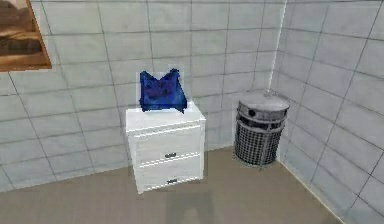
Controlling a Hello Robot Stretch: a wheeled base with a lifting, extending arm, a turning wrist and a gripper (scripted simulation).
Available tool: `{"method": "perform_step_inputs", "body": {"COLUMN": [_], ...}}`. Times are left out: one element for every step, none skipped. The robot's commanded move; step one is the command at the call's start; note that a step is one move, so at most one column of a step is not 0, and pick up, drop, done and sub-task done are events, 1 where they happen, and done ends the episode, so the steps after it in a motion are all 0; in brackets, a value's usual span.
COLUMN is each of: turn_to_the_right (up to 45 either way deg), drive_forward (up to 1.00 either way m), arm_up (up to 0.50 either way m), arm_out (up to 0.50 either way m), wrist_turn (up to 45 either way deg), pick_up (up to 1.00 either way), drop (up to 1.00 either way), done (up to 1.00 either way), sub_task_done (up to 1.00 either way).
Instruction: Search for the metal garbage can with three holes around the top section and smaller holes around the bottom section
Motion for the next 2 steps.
{"method": "perform_step_inputs", "body": {"turn_to_the_right": [15.0,0.0], "drive_forward": [0.00,0.80], "arm_up": [0.00,0.00], "arm_out": [0.00,0.00], "wrist_turn": [0.0,0.0], "pick_up": [0.00,0.00], "drop": [0.00,0.00], "done": [0.00,0.00], "sub_task_done": [0.00,0.00]}}
